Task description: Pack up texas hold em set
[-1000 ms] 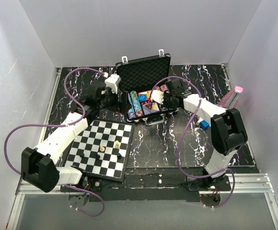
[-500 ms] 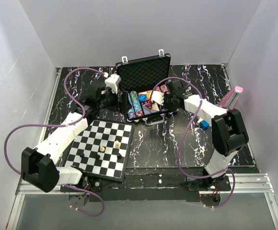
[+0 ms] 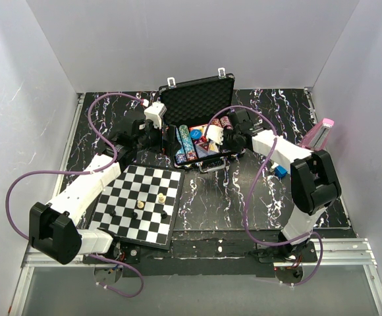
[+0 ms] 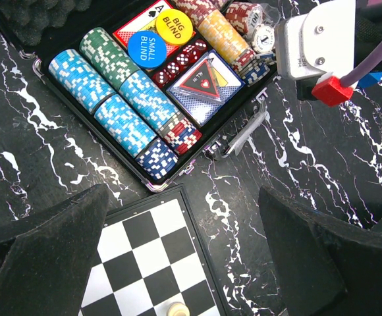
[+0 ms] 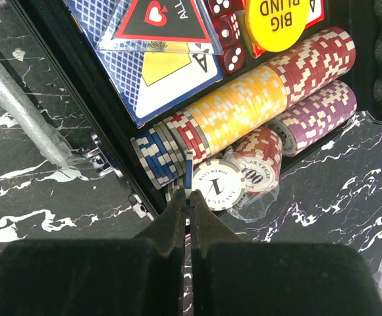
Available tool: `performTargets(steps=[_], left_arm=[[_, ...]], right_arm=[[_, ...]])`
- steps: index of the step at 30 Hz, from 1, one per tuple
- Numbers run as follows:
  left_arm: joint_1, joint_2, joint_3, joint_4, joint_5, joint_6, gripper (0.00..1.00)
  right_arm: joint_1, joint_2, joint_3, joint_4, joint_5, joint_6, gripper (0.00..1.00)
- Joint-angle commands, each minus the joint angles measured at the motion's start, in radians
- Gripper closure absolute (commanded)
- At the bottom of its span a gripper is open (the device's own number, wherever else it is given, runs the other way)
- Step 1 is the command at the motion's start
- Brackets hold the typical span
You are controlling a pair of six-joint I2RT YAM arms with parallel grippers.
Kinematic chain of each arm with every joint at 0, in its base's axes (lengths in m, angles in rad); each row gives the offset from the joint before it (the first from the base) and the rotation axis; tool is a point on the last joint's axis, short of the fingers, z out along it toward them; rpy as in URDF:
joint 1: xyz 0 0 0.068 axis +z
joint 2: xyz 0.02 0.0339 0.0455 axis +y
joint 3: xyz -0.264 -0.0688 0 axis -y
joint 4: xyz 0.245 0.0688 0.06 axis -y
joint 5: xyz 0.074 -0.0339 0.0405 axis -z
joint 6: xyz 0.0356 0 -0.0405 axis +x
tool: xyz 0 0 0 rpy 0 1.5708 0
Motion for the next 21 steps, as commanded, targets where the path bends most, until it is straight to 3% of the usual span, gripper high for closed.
performTargets(steps=[1,21], left_arm=[[0.007,-0.024,0.02,-0.005,0.015,0.0,0.02],[0.007,-0.027,0.02,-0.007,0.017,0.005,0.02]], right_arm=[[0.01,0.031,0.032,-0.005,-0.024,-0.016,0.99],[0.028,0.01,0.018,-0.063,-0.071,0.018,0.99]])
